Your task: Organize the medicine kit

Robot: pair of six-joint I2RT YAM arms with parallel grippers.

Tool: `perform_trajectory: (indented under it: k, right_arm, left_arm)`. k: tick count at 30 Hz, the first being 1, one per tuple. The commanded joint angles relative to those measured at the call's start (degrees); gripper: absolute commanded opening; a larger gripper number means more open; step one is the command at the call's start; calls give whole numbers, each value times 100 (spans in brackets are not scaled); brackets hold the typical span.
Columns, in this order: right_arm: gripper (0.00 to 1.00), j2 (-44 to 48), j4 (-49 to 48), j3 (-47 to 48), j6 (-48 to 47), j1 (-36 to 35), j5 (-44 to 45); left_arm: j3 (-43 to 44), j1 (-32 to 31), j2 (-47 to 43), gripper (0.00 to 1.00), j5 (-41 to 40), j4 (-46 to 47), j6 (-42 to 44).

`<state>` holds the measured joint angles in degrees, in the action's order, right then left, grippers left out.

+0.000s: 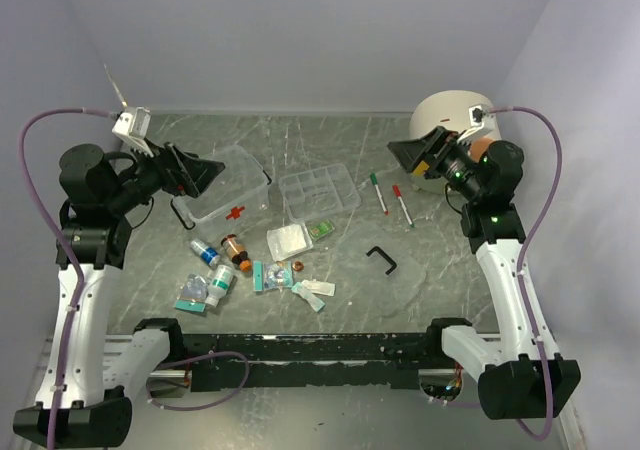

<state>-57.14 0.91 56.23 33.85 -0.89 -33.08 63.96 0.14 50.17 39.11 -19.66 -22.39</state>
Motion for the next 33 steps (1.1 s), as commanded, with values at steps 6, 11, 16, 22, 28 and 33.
perform_trajectory:
  k: [6,11,16,22,28,33]
  right_arm:
    - [89,27,165,364,-266,-183,344]
    - [87,198,-120,-281,-277,-656,293]
    - [78,-262,362,-111,-83,-1399,836]
    - [74,-580,281,-403,320,-2121,1289]
    - [74,-787,750,-737,286,-2479,1804]
    - [78,-799,1065,-999,61,-3141,2436]
  left_arm:
    - [-781,-41,-548,99,725,1197,-307]
    - [-1131,-41,-844,98,736,1089,-330]
    - [-1070,-41,-768,94,962,479,-443]
    - [-1429,-41,-1081,94,736,34,-418]
    - [-1908,-41,-1163,86,268,179,-904]
    - [-2009,-42,-1003,83,-1258,-860,-1210]
